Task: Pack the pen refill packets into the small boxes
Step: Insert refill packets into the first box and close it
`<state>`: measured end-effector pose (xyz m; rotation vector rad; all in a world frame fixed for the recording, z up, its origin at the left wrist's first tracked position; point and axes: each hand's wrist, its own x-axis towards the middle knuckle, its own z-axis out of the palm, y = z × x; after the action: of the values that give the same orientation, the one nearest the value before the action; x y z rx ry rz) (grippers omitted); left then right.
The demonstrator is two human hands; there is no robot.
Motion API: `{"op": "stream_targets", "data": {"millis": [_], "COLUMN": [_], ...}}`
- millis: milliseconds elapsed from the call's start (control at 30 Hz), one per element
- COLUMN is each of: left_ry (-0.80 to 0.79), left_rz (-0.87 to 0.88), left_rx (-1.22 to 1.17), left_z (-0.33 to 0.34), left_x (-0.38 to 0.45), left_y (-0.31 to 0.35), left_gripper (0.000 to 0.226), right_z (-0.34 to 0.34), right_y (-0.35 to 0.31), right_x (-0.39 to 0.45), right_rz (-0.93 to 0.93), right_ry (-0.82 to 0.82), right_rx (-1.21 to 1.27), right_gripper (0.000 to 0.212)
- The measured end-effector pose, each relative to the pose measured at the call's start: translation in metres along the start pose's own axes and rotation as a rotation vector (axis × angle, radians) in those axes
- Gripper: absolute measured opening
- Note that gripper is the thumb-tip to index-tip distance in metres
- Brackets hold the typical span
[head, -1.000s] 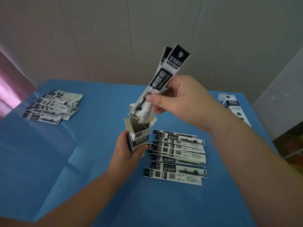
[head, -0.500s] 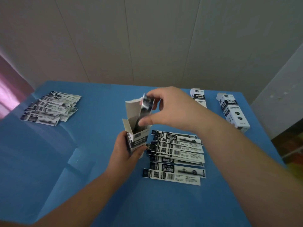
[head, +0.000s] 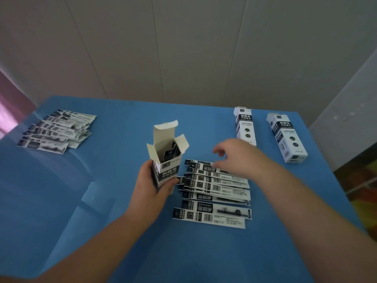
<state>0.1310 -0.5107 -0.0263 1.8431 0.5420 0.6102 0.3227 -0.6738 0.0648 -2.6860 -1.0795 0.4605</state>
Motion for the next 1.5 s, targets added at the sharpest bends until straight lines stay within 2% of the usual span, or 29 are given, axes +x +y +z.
{"op": "stream_targets", "data": {"millis": [67,100,167,300,567,767,900,1000,1067,1167,1333,1500], "left_ry": [0.005,0.007,0.004,0.003,0.015,0.021,0.016,0.012,0.015,0.016,0.011,0.000], "left_rz": [0.001,0.001,-0.008,-0.007,-0.004,-0.012,-0.006,-0.004,0.000,-0.003,-0.008,0.004], "left_rx": [0.002,0.003,-0.003,0.003,0.010,0.016,0.021,0.023,0.026,0.030,0.030,0.023], "left_z": [0.000,0.000,0.000,0.001,0.003,0.002,0.001,0.003,0.003,0.003,0.005,0.004], "left_x": [-0.001,-0.001,-0.001,-0.001,-0.001,-0.001,-0.002,-0.002,-0.001,-0.001,0.000,-0.001], "left_y": [0.000,0.000,0.000,0.001,-0.002,-0.003,-0.001,0.000,-0.001,-0.004,-0.009,-0.004], "left_gripper": [0.051,0.051,0.050,0.049,0.048,0.045,0.046,0.046,0.046,0.048,0.052,0.066], "right_z": [0.020,0.029,0.040,0.047,0.049,0.039,0.024,0.008,-0.003,-0.021,-0.049,-0.060], "right_y": [0.012,0.017,0.022,0.024,0.023,0.024,0.022,0.018,0.013,0.001,-0.028,-0.055], "right_x": [0.000,0.001,0.002,0.001,-0.006,-0.006,-0.009,-0.014,-0.021,-0.035,-0.057,-0.056], "right_rz": [0.055,0.060,0.041,0.003,-0.060,-0.083,-0.092,-0.089,-0.069,-0.063,-0.268,-0.385], "right_ry": [-0.073,-0.076,-0.065,-0.016,0.070,0.065,0.095,0.146,0.203,0.234,0.228,0.280], "right_rx": [-0.088,-0.097,-0.128,-0.260,-0.331,-0.273,-0.137,0.034,0.224,0.620,1.008,1.157], "right_gripper": [0.052,0.047,0.024,0.014,0.016,0.022,0.032,0.023,0.011,0.008,0.006,0.022]}}
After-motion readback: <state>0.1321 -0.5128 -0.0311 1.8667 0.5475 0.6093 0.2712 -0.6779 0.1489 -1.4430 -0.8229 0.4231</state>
